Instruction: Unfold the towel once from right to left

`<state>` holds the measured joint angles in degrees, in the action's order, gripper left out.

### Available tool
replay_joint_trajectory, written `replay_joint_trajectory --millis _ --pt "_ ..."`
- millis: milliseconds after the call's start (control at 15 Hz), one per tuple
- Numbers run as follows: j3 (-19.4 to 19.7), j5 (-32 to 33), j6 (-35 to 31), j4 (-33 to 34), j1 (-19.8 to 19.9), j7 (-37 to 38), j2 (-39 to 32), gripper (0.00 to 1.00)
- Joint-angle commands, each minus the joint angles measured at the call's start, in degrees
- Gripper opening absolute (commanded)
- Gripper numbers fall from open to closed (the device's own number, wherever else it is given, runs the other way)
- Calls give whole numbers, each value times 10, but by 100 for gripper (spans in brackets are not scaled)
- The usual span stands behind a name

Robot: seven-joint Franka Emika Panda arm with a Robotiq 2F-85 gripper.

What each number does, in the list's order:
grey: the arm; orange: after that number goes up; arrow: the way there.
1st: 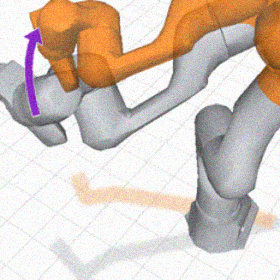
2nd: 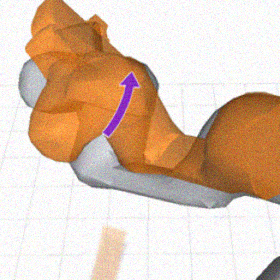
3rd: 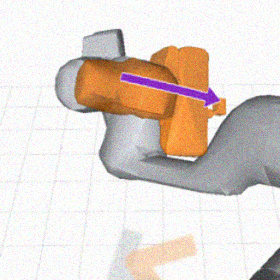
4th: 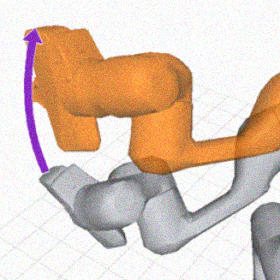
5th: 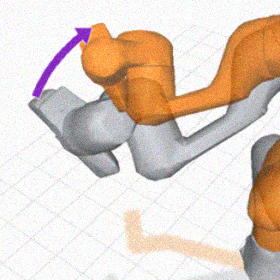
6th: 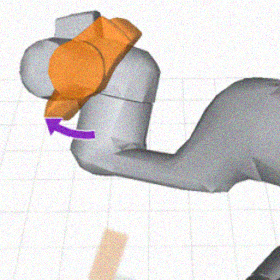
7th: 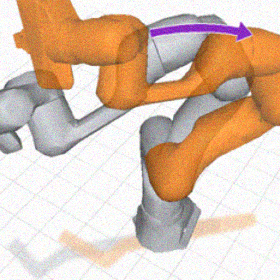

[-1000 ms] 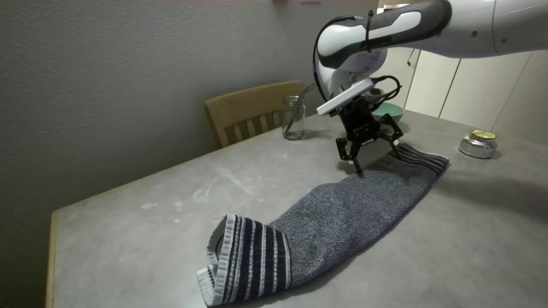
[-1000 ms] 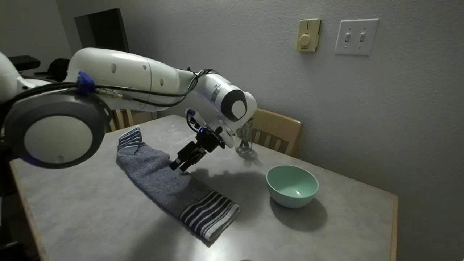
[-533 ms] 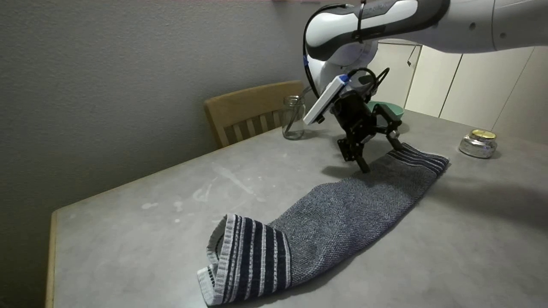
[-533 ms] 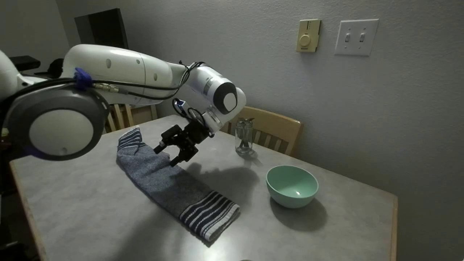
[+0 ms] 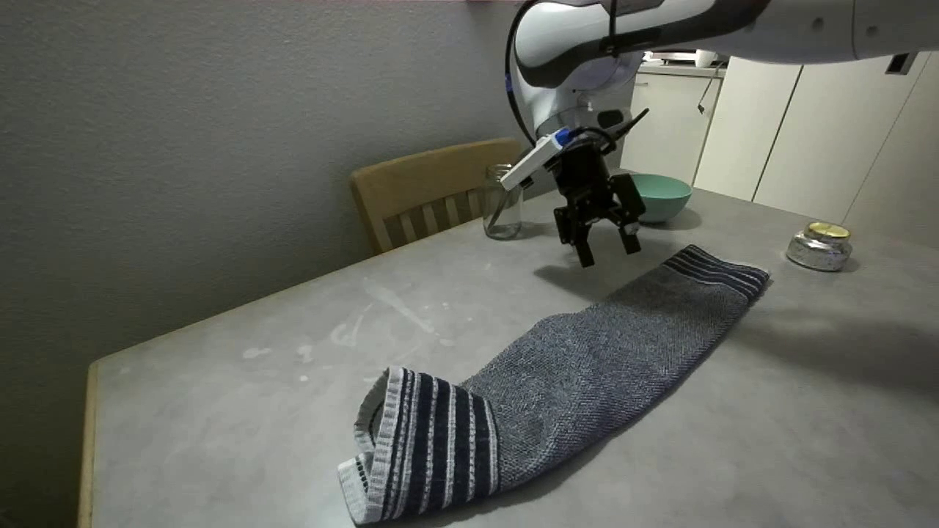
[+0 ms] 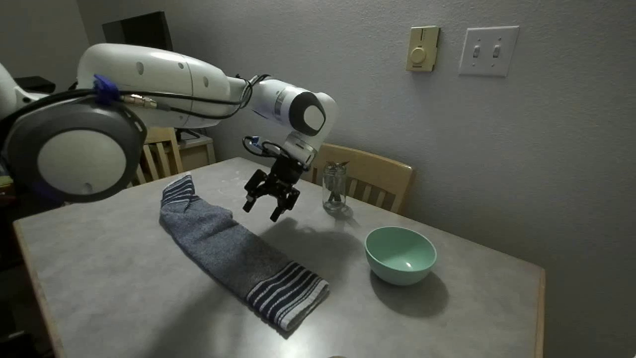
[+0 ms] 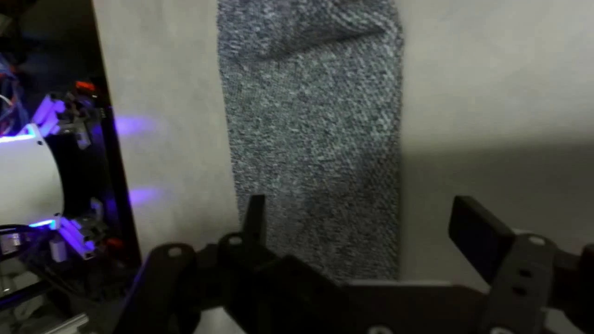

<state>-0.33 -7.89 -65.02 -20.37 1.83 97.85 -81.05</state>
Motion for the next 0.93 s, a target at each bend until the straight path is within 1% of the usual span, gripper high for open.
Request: replay_joint_trajectory --millis 0,67,333,400,467,600,733,867 --pt "0 14 -85 0 1 -53 10 100" --pt "-1 9 -59 -12 1 -23 8 100" --pt "-1 9 -66 -14 0 -23 7 100" --pt "10 31 -47 -21 -11 -62 10 100" --pt "20 49 -26 -27 -20 -85 13 100" --pt "36 82 -13 -25 -31 -124 10 100" --pt "51 113 -10 -19 -44 -179 7 100" --pt "71 147 -23 -13 -58 -232 6 100"
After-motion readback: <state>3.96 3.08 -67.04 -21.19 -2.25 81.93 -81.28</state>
